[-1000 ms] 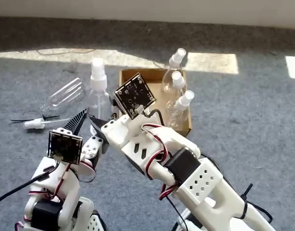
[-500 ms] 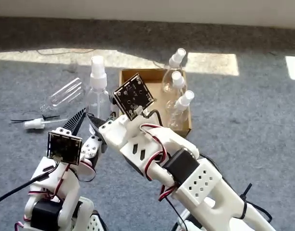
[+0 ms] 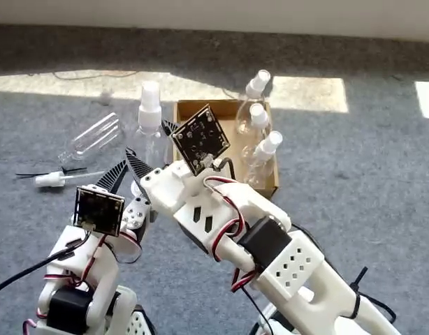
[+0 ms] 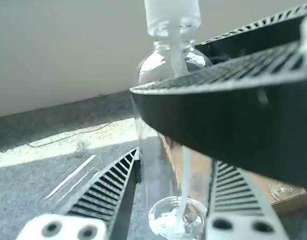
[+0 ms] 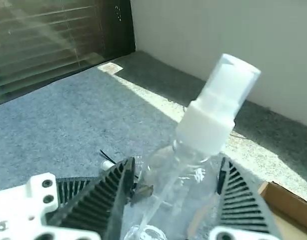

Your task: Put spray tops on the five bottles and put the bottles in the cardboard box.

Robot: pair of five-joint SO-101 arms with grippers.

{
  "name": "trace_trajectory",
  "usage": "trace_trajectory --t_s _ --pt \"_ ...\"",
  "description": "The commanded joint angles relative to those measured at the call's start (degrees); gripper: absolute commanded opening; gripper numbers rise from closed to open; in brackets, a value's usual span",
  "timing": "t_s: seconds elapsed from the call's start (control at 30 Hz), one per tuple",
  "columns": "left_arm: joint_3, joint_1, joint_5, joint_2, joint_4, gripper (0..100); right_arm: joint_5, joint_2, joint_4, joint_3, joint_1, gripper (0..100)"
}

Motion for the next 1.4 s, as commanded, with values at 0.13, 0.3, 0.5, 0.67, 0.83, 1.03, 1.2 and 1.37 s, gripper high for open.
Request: trace_trajectory --t_s 0.13,0.3,0.5,0.67,0.83,1.03,1.2,1.37 --pt "-0.31 1.01 -0.09 0.66 -0.62 7 -3.87 -1.01 -1.36 -2.33 -0.57 20.2" --pt "-0.48 2.77 -0.09 0.66 -0.62 7 -5.89 0.84 -4.88 -2.33 -0.48 20.2" --pt "-0.75 2.68 -0.09 0.57 -0.62 7 -5.98 6.02 -4.62 -2.77 -0.66 20.2" --pt "-0.84 2.68 -0.09 0.57 -0.62 7 -5.98 5.85 -4.62 -2.33 -0.66 12.8" --pt "-0.84 2.68 -0.09 0.57 -0.62 7 -5.71 6.02 -4.79 -2.51 -0.57 0.2" --pt "-0.66 2.68 -0.09 0.57 -0.62 7 -5.71 5.85 -4.70 -2.59 -0.48 0.5" --pt "-0.40 2.68 -0.09 0.57 -0.26 16 -5.63 5.85 -4.62 -2.77 -0.40 0.5" --pt "-0.84 2.59 -0.09 0.57 -0.18 24 -5.63 5.93 -3.03 -2.77 3.30 0.5"
